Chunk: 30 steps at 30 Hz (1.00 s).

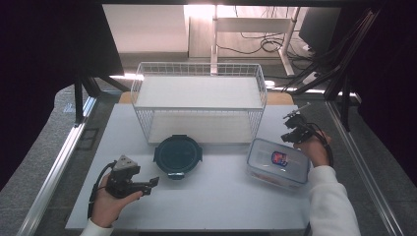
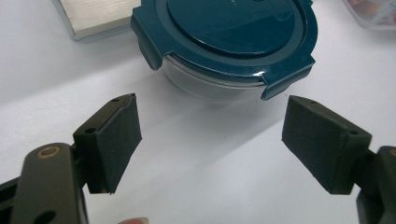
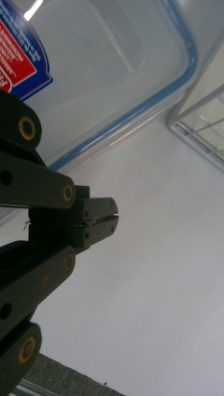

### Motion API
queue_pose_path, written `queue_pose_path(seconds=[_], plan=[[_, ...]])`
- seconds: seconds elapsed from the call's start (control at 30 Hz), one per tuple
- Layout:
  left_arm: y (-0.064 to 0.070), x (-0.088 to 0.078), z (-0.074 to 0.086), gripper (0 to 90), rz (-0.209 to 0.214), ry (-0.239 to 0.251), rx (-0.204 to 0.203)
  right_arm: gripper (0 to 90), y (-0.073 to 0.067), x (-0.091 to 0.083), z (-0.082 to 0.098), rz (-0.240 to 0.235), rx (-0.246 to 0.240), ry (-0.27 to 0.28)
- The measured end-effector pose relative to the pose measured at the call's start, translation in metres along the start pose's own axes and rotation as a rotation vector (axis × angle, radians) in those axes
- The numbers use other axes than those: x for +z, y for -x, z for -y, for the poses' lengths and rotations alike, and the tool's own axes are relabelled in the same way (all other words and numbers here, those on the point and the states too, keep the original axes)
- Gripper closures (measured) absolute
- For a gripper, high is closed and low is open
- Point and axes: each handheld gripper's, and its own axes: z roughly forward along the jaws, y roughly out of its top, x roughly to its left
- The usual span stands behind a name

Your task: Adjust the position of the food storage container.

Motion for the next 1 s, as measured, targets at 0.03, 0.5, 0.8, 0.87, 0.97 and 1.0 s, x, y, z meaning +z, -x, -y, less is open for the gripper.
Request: queue_pose_path(seconds=[0.03,0.5,0.8,0.87,0.97,1.0], plan=[[0.000,0.000,0.000,19.6,-0.001,0.005,0.003,88.7,0.000,0.003,0.002,-0.007,0.001,-0.002],[-0.003,0.000,0.001,20.5,-0.021,0.008,0.000,88.9,-0.011,0.011,0.010,-0.013,-0.075,-0.015],[-0.003,0.002,0.002,20.6,-0.027,0.002,0.005,88.9,-0.039,0.008,0.009,-0.052,-0.163,-0.023],[-0.002,0.002,0.002,20.6,-0.027,0.001,0.006,88.9,-0.043,0.008,0.009,-0.052,-0.172,-0.027],[-0.001,0.002,0.002,20.7,-0.025,0.000,0.008,88.9,-0.055,0.006,0.010,-0.063,-0.209,-0.038],[-0.001,0.003,0.002,20.7,-0.025,-0.001,0.009,88.9,-0.055,0.006,0.010,-0.063,-0.209,-0.038]])
